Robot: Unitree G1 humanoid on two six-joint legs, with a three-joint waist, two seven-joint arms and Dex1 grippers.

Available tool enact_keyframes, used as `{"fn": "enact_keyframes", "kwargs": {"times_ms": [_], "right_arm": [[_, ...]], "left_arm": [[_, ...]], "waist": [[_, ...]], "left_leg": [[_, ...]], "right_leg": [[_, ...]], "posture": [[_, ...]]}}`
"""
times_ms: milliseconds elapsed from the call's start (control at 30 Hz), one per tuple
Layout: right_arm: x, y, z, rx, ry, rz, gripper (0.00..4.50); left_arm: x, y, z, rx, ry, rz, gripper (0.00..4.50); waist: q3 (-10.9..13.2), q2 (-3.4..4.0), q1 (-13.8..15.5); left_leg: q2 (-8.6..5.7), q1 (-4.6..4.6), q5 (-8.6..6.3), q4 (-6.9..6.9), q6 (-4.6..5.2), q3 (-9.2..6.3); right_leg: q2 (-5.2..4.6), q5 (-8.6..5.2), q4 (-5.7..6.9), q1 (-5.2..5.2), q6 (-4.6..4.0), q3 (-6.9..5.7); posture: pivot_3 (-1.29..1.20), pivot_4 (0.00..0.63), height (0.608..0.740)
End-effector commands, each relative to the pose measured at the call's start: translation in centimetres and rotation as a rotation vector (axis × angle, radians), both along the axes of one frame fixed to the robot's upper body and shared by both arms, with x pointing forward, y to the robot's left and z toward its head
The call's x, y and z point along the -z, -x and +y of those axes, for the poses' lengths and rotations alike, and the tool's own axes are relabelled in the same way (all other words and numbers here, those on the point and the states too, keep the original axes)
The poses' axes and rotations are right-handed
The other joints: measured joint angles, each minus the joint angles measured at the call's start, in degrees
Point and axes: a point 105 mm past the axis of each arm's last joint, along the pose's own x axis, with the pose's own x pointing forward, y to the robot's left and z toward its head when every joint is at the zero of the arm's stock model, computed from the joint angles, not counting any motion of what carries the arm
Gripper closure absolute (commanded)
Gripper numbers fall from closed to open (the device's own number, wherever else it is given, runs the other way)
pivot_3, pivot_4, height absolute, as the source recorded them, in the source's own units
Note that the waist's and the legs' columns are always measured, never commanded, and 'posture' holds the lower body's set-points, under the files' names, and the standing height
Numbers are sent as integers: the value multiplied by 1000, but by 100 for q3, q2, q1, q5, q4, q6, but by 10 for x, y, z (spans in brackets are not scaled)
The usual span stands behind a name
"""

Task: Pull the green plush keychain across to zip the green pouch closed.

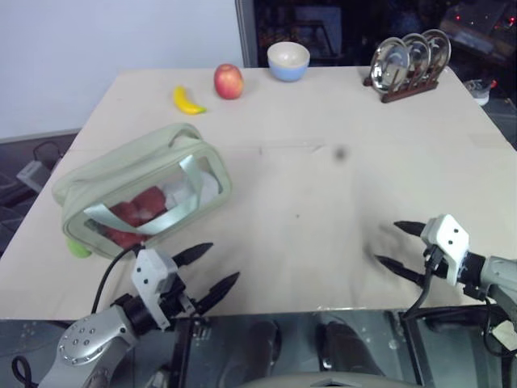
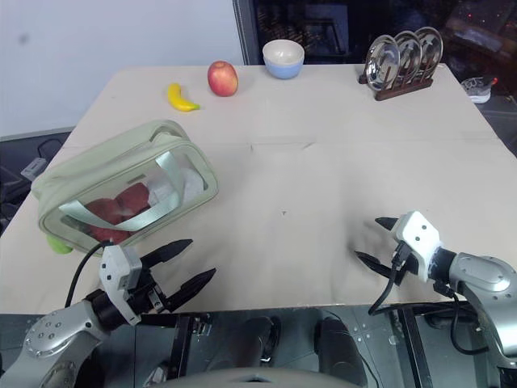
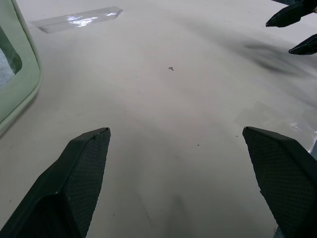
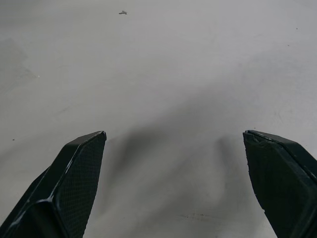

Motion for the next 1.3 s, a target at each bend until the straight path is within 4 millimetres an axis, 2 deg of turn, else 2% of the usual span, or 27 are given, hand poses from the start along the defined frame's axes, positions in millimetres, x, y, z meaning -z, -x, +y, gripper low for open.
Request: {"fn": "enact_keyframes", "kwargs": {"times_ms": [33,200,367,733,933,1067,1200,1300], "right_arm": [[-22,-1,9,-42,-47,-70,0],[-50,-1,26,-113,-198,-118,0],[-67,3,37,-166,-285,-125,0],[-80,4,49,-223,-345,-139,0],[-82,0,53,-227,-341,-152,0],[-88,-12,59,-198,-302,-229,0],[-100,-18,76,-237,-286,-286,0],[-112,-21,94,-313,-300,-316,0]], "left_arm": [[-14,0,-1,-4,25,-57,55],[-27,1,1,-21,110,-121,55],[-31,1,1,-32,134,-146,55],[-36,3,1,-55,149,-178,55],[-30,2,8,-123,137,-163,55],[-22,-5,25,-323,150,-172,55],[-25,-8,48,-591,215,-199,55],[-19,5,62,-744,226,-194,55]], "waist": [[0,0,0],[2,1,-2],[4,-4,3],[5,-4,-4],[5,-5,1],[6,-6,-10],[9,-12,1],[13,-18,-12]], "left_leg": [[0,0,0,0,0,0],[10,3,0,0,1,8],[10,2,-1,1,5,9],[11,2,-2,2,7,12],[11,2,-2,2,7,12],[11,3,-2,2,7,16],[18,5,-3,2,7,22],[19,4,-3,3,8,22]], "right_leg": [[0,0,0,0,0,0],[-1,-4,0,-1,6,-4],[-1,0,-3,0,-1,-4],[-2,1,-3,0,-1,-4],[-1,1,-4,0,-1,-4],[-2,2,-4,0,1,-3],[-4,11,-4,-2,17,-9],[-4,12,-4,-2,19,-12]], "posture": [[0,150,740],[0,150,740],[0,150,740],[0,150,740],[0,150,740],[0,150,740],[0,150,740],[0,150,740]]}}
